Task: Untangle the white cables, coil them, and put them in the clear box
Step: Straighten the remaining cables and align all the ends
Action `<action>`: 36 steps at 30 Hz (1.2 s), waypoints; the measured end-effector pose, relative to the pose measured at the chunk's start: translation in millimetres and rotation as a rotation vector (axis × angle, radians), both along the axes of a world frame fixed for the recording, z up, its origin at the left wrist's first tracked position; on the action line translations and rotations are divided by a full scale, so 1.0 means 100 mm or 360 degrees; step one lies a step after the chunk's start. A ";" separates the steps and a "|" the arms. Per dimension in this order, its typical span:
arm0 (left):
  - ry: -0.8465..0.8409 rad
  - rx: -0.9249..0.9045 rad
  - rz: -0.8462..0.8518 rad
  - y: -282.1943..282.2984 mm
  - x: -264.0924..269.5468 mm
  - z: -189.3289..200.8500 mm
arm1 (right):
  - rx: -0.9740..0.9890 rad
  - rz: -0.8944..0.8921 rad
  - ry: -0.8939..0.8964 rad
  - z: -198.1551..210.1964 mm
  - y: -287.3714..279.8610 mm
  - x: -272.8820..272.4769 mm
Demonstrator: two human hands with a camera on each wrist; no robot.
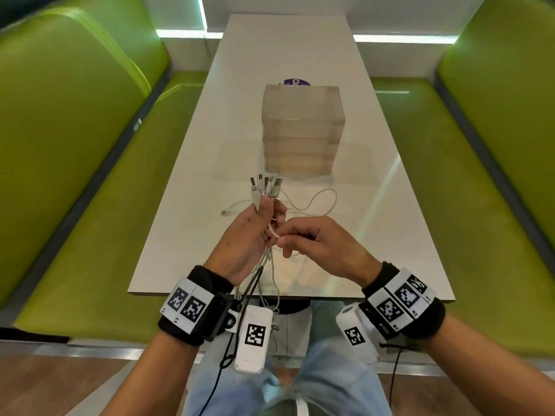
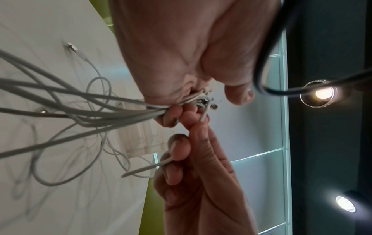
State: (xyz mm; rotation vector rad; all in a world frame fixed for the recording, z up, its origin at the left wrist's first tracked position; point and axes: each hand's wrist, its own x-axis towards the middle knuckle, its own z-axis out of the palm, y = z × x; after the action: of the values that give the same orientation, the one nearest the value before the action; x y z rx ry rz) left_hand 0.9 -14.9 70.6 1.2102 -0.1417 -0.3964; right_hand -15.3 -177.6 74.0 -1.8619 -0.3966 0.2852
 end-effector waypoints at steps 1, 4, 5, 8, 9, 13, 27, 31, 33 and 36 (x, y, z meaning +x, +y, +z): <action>-0.0016 0.0010 0.0021 0.00 -0.01 0.00 | -0.0016 0.0005 -0.0008 0.01 0.00 0.00; 0.0008 0.0014 0.0200 -0.03 -0.04 0.04 | -0.0132 0.0018 -0.0043 0.02 0.01 0.00; 0.0044 -0.0027 0.0257 -0.04 -0.04 0.05 | -0.0185 0.0027 -0.0045 0.02 0.02 0.01; 0.0151 -0.0275 0.0452 -0.02 0.00 0.07 | -0.0453 0.0146 0.0008 -0.03 -0.01 0.05; 0.0156 -0.0370 0.0510 0.01 0.02 0.08 | -0.0548 0.0202 0.0043 -0.07 -0.04 0.07; 0.0032 -0.0613 0.0708 0.28 0.14 0.25 | -0.0787 0.0189 0.0105 -0.36 -0.33 0.26; -0.0127 0.0426 0.0546 0.26 0.11 0.15 | -0.0209 -0.0214 0.0102 0.10 -0.41 0.39; -0.0316 0.0652 0.0191 0.00 -0.02 0.13 | -0.0094 -0.0033 0.0097 0.31 -0.18 0.25; -0.0366 0.0671 0.0165 0.00 -0.04 0.12 | -0.0061 -0.0014 0.0137 0.35 -0.15 0.21; -0.0311 0.0547 0.0209 0.08 -0.02 0.10 | -0.0006 0.0011 0.0249 0.35 -0.13 0.17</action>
State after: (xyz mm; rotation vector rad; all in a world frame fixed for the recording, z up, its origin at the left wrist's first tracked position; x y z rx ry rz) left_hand -1.3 -6.7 80.8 1.5884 -0.1655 -0.1900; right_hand 1.2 -191.0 109.0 -1.8278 -0.2953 0.4337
